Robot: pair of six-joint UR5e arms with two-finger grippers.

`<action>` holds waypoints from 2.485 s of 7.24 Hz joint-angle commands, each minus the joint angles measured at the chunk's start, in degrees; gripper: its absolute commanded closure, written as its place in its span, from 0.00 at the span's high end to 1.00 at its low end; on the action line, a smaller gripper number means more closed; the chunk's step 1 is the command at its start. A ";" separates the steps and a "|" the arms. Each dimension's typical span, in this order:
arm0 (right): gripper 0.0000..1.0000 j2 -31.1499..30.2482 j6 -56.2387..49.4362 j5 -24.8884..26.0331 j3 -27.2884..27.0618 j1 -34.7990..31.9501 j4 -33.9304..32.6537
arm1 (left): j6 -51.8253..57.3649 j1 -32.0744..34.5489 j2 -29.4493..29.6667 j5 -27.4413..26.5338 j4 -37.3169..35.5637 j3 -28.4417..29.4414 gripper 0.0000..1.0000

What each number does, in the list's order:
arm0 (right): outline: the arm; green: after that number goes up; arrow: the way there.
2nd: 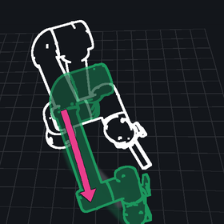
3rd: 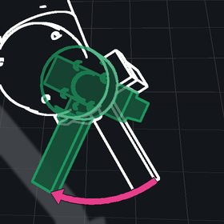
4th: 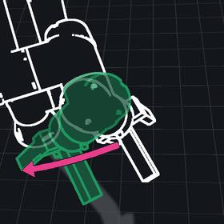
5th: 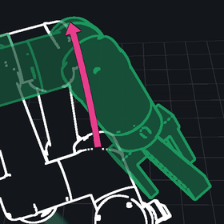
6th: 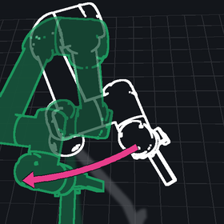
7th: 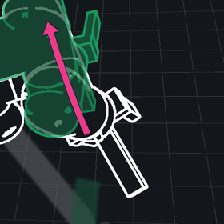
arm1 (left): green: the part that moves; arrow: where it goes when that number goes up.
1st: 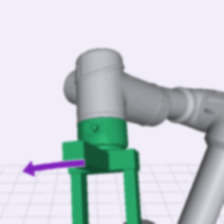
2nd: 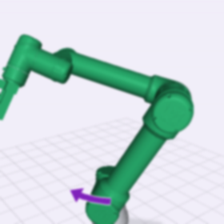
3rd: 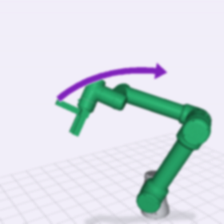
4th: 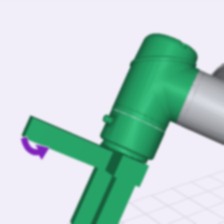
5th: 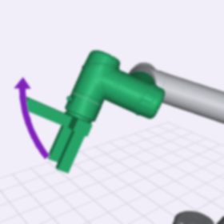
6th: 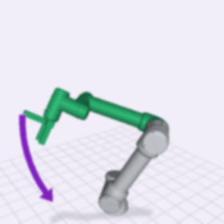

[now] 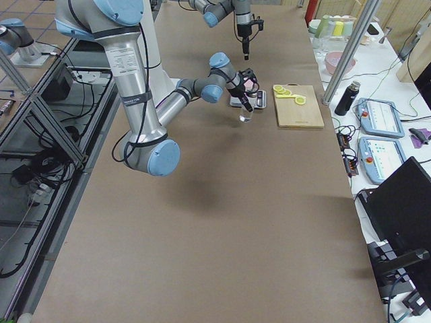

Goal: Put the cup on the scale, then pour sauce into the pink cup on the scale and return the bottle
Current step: 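Open the left gripper and withdraw it while the right gripper lifts the bottle, then move the glass bottle with the right gripper over the pink cup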

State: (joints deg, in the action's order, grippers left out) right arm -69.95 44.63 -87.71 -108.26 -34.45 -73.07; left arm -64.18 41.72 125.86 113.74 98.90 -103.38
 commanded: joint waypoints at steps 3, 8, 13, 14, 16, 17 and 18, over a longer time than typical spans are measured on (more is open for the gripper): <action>0.00 4.90 -2.53 6.74 -2.91 1.57 -14.78 | 11.15 7.73 -8.77 2.70 -0.20 -3.05 0.97; 0.00 12.72 -3.67 15.36 -3.01 5.00 -31.40 | 24.35 17.77 -17.73 9.74 0.06 -2.18 0.97; 0.00 18.87 -7.36 21.17 0.49 8.17 -40.99 | 31.13 23.22 -23.81 9.92 0.68 0.37 0.97; 0.00 20.19 -8.76 21.17 1.81 8.26 -41.71 | 31.92 23.75 -23.90 10.09 0.68 1.42 0.97; 0.00 23.97 -10.09 21.17 6.46 8.26 -43.12 | 34.64 25.07 -23.90 12.63 0.68 3.01 0.97; 0.00 24.25 -10.53 21.17 7.35 8.26 -43.12 | 35.26 25.16 -24.51 12.82 0.68 3.19 0.97; 0.00 23.81 -12.10 21.26 7.54 8.17 -43.38 | 36.66 25.25 -25.39 12.82 0.68 3.28 0.97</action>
State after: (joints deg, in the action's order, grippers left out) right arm -46.20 34.01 -66.52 -101.57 -26.21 -116.15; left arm -29.00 66.74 101.34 126.30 99.58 -100.38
